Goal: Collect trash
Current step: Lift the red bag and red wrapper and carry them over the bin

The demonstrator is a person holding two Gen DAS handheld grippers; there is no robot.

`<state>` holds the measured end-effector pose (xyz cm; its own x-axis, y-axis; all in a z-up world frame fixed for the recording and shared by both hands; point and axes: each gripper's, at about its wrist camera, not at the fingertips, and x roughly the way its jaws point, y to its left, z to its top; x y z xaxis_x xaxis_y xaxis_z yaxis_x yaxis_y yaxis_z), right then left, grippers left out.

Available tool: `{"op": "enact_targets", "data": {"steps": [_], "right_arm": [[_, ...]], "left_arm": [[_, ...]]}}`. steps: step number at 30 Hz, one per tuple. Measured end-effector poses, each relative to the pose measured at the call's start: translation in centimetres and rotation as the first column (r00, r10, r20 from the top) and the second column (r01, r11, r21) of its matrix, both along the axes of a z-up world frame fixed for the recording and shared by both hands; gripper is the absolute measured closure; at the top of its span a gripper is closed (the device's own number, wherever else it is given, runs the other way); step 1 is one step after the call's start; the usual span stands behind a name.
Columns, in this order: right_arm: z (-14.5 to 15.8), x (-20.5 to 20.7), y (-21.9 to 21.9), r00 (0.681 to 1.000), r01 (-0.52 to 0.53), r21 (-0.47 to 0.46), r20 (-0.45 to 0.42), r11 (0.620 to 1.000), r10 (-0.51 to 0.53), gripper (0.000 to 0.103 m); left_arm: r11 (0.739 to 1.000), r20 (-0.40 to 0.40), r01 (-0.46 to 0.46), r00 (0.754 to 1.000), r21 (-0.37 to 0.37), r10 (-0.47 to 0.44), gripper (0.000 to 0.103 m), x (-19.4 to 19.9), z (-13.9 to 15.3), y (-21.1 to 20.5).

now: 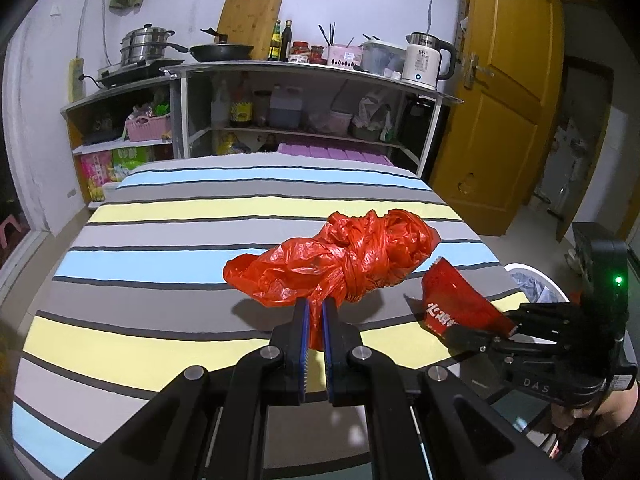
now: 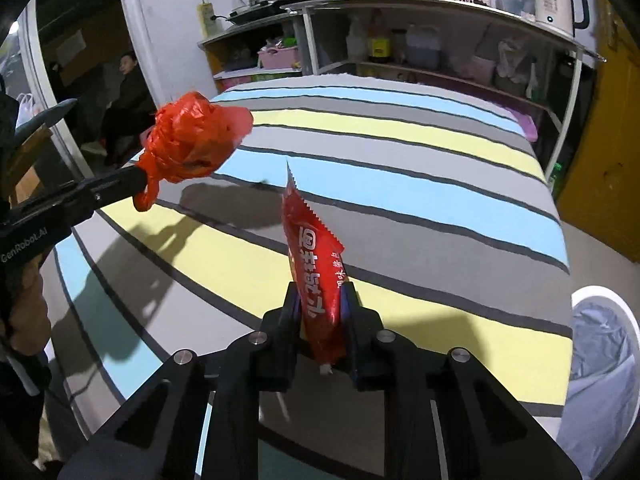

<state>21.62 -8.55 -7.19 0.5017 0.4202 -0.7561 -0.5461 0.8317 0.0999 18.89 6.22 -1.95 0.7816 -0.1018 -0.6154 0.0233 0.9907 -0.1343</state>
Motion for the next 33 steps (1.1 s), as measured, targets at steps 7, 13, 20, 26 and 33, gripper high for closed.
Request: {"op": "enact_targets", "data": {"steps": [7, 13, 20, 26, 33], "right_arm": [[1.5, -2.0, -1.1, 0.997, 0.046, -0.001, 0.062, 0.999, -0.046, 0.087], [3.4, -3.5, -3.0, 0.989, 0.107, 0.021, 0.099, 0.994, -0.109, 0.087], [5.4, -5.7, -7.0, 0.971, 0.189, 0.049, 0.14, 0.981, -0.194, 0.087], [6.5, -6.8, -10.4, 0.952, 0.254, 0.068, 0.16, 0.965, -0.262, 0.087], [7.0, -7.7, -14.3, 0.927, 0.323, 0.078, 0.173, 0.943, -0.332, 0.087]], "left_arm": [[1.0, 0.009, 0.015, 1.0, -0.003, -0.015, 0.097, -0.3, 0.2, -0.8], [0.999, 0.022, 0.051, 0.998, 0.007, -0.052, 0.097, -0.8, 1.1, -3.0], [0.992, 0.036, 0.123, 0.992, 0.01, -0.123, 0.097, -1.1, 2.1, -7.0], [0.98, 0.043, 0.201, 0.979, 0.016, -0.201, 0.097, -1.0, 2.8, -11.3], [0.96, 0.042, 0.279, 0.959, 0.022, -0.28, 0.097, -0.5, 3.2, -16.0]]}}
